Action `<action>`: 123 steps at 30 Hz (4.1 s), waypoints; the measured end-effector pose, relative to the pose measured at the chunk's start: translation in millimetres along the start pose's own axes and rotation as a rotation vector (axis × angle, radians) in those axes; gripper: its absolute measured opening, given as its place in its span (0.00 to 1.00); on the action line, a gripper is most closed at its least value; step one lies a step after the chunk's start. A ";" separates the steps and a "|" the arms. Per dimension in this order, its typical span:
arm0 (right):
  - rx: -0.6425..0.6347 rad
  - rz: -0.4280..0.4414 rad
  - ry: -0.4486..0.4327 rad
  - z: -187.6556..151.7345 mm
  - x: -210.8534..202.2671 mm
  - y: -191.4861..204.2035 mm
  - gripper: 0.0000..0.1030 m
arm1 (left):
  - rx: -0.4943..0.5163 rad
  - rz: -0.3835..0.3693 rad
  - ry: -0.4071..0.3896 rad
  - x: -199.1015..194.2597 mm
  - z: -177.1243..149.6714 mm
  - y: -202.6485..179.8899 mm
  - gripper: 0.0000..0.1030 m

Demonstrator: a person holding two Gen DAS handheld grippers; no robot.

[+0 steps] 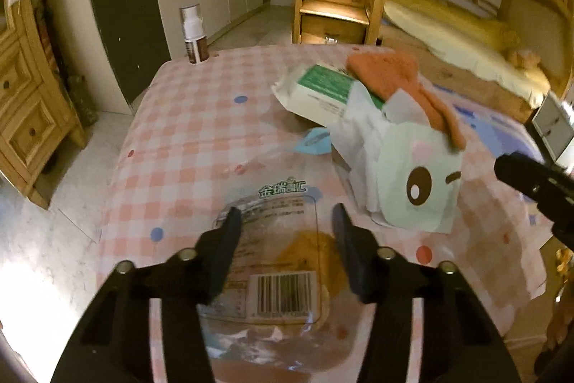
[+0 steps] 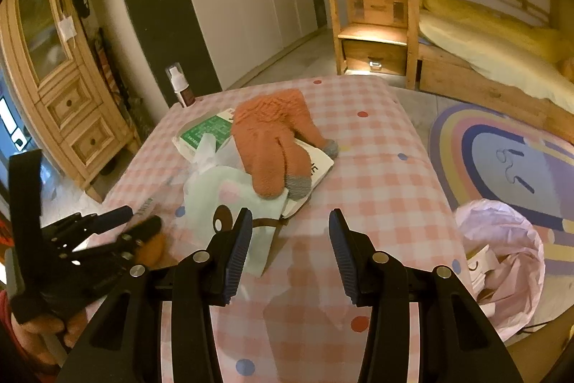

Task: Collect trash
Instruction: 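Lift the snack bag with the left tool while the right tool grasps the orange, then carry the snack bag and orange over the bin and open both tools, then return over the bed and grasp the white face-printed tissue pack with the right tool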

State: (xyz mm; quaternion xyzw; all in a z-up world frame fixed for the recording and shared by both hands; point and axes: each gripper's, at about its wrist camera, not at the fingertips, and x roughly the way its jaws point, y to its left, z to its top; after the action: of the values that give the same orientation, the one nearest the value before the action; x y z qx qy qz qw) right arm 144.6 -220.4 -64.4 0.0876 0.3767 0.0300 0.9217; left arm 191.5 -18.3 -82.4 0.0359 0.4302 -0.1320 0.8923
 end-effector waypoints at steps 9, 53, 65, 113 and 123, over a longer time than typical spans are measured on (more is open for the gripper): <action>-0.013 0.010 -0.013 0.7 1.7 9.3 0.45 | -0.195 -0.051 -0.061 -22.2 -0.9 61.3 0.28; -0.367 0.191 0.027 -19.6 13.8 114.4 0.30 | -0.233 -0.155 -0.281 -73.0 -10.9 82.8 0.00; -0.236 0.141 -0.109 -4.7 -25.9 56.0 0.30 | -0.156 -0.317 -0.284 -77.2 -6.8 38.2 0.00; 0.523 -0.457 -0.095 -42.6 -64.0 -259.9 0.46 | 0.218 -0.743 0.019 65.2 39.6 -323.3 0.30; 0.543 -0.454 -0.155 -41.0 -77.5 -252.7 0.49 | 0.153 -0.626 -0.035 54.0 48.4 -288.3 0.34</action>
State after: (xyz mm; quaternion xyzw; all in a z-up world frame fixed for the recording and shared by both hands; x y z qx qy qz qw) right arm 57.8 -472.4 -86.2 0.2455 0.3097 -0.2834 0.8738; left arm 183.5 -315.4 -79.7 -0.0336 0.3940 -0.4326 0.8103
